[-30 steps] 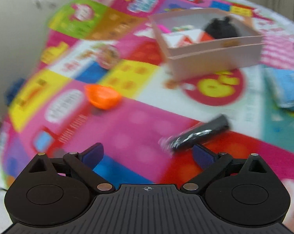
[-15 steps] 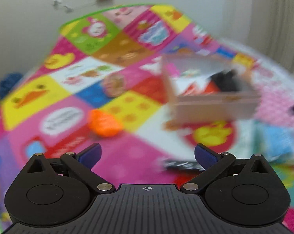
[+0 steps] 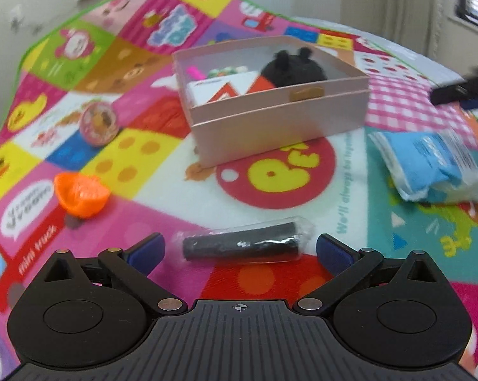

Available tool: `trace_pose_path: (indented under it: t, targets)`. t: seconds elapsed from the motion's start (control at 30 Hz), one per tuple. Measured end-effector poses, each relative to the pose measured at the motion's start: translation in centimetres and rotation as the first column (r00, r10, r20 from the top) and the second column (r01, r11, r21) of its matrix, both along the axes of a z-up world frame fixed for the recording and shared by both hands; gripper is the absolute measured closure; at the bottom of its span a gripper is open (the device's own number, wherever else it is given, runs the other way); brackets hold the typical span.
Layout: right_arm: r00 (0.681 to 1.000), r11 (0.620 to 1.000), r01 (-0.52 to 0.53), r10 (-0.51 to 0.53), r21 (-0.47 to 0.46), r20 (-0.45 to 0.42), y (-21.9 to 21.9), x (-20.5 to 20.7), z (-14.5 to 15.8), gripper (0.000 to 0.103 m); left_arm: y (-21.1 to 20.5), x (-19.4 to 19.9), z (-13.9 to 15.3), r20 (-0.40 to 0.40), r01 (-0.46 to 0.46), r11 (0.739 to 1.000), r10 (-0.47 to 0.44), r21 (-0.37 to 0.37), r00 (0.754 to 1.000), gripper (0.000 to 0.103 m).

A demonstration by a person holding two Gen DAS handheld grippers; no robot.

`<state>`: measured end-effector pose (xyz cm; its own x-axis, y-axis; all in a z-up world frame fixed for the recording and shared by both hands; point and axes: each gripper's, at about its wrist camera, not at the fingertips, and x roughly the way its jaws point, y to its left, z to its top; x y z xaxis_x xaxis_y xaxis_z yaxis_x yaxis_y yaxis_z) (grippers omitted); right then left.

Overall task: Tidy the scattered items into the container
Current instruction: 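Grasp the black wrapped tube with the left tool while the right tool grasps the blue packet, then carry the tube and blue packet into the pink box and open both tools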

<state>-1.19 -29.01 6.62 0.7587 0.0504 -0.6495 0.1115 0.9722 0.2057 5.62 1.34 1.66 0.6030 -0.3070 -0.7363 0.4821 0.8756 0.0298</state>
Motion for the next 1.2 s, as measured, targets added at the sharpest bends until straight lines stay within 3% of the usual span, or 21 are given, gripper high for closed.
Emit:
trace_pose_path:
  t: [0.03,0.1,0.2,0.27,0.33,0.37,0.43,0.53,0.63,0.8,1.0,1.2]
  targets:
    - [0.993,0.993,-0.114,0.114,-0.009,-0.015,0.6,0.2,0.2,0.000,0.5,0.4,-0.1,-0.030,-0.025,0.999,0.024,-0.030,0.999,0.000]
    - [0.957,0.948,-0.289,0.282,-0.136,-0.071,2.5,0.2,0.6,0.000,1.1,0.9,-0.2,-0.068,-0.058,0.996,0.053,-0.074,0.996,0.000]
    - [0.907,0.874,-0.417,0.381,-0.250,-0.179,4.6,0.2,-0.1,0.000,1.0,1.0,-0.1,-0.067,-0.070,0.994,0.064,-0.087,0.996,0.000]
    - [0.893,0.857,-0.442,0.391,-0.265,-0.222,5.4,0.7,-1.0,0.000,0.7,0.8,-0.1,-0.058,-0.057,0.995,0.052,-0.079,0.997,0.000]
    - [0.887,0.859,-0.447,0.388,-0.251,-0.250,6.0,1.5,-1.8,0.003,0.5,0.6,-0.2,-0.047,-0.040,0.997,0.037,-0.068,0.998,0.000]
    - [0.882,0.861,-0.450,0.387,-0.238,-0.269,6.4,1.9,-2.2,0.009,0.3,0.5,-0.2,-0.042,-0.033,0.997,0.031,-0.066,0.999,0.000]
    - [0.876,0.871,-0.441,0.364,-0.217,-0.316,7.1,2.8,-2.7,0.049,0.1,0.3,-0.4,-0.022,-0.024,0.999,0.023,-0.047,1.000,0.000]
    - [0.889,0.888,-0.402,0.319,-0.223,-0.329,7.8,3.1,-1.6,0.050,-0.1,0.1,-0.6,0.006,-0.018,1.000,0.018,-0.024,1.000,0.000]
    - [0.893,0.869,-0.415,0.333,-0.269,-0.302,8.6,1.5,1.1,0.050,0.0,-0.2,-0.3,0.031,-0.011,1.000,0.011,-0.016,0.999,0.013]
    - [0.914,0.867,-0.386,0.313,-0.316,-0.259,9.4,-1.7,6.3,0.050,0.1,-2.3,1.7,0.077,0.025,1.000,-0.024,-0.019,0.997,0.013]
    - [0.954,0.925,-0.289,0.256,-0.247,-0.157,9.1,-3.8,12.1,0.050,0.4,-7.0,7.7,0.204,0.099,0.993,-0.083,-0.071,0.975,0.013]
    - [0.964,0.955,-0.267,0.263,-0.125,-0.046,9.5,-4.9,17.9,0.050,1.2,-8.8,14.8,0.283,0.130,0.987,-0.100,-0.090,0.954,0.013]
